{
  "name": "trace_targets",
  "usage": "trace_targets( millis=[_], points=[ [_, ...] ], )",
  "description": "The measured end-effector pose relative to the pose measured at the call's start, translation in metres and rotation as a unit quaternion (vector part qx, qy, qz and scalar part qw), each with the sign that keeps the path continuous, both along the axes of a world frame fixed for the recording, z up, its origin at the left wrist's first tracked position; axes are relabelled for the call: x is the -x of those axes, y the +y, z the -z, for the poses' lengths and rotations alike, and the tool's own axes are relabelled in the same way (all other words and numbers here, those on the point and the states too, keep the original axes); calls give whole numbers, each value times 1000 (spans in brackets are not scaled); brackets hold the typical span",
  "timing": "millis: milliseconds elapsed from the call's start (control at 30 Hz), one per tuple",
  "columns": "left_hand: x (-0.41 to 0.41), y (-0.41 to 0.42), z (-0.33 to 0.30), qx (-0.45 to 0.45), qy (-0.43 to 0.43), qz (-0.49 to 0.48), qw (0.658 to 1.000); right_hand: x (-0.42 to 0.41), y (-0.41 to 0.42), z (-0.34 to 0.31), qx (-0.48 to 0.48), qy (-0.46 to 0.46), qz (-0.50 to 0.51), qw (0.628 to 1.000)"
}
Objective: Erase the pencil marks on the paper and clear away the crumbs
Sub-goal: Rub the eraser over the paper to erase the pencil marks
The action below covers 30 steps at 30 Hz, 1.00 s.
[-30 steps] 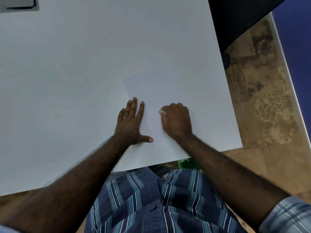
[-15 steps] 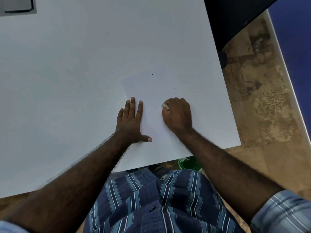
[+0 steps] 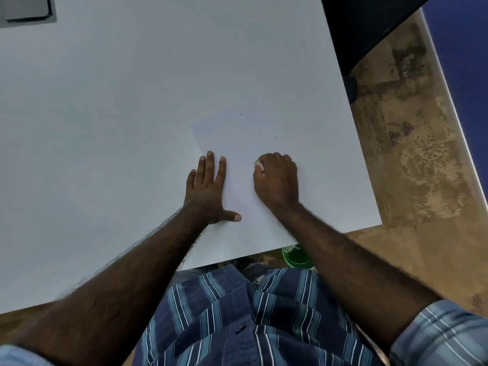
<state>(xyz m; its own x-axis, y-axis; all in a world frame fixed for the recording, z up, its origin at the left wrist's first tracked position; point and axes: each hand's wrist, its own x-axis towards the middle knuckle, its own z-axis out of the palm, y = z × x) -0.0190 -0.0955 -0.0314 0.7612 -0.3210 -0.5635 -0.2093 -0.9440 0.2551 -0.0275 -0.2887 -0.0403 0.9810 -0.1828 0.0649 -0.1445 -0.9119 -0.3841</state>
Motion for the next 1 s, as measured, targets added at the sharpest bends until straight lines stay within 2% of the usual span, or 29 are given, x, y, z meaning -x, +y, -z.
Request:
trace_targets(
  millis=[100,167,200,400,467,533,600,633,833,900,1000],
  points=[
    [2,1,2,14,-13,-7,1000,19,32,-1,-42,39,-128,990],
    [5,2,2,25,-34,-11,999,30,45,-2,-26,50,-221,974],
    [5,3,2,27,-37,-12,999,28,44,-3,-19,43,-234,971],
    [2,4,0,28,-14,-16,999,-11,13,-2,-5,9,-38,999],
    [2,4,1,26,-15,-15,999,-4,24,-3,-23,19,-58,998],
    [4,4,2,29,-27,-13,999,14,39,-3,-48,43,-145,987],
    [5,4,3,30,-41,-14,999,30,41,-2,-29,52,-231,971],
    [5,4,2,29,-38,-16,999,29,35,-2,-20,43,-238,970],
    [1,3,0,20,-6,-13,1000,1,-14,-2,13,10,-13,1000],
    [1,1,0,16,-6,-13,1000,10,-5,-4,4,9,-24,1000],
    [1,-1,-2,7,-11,-9,1000,37,25,-6,-37,39,-145,988]
  ],
)
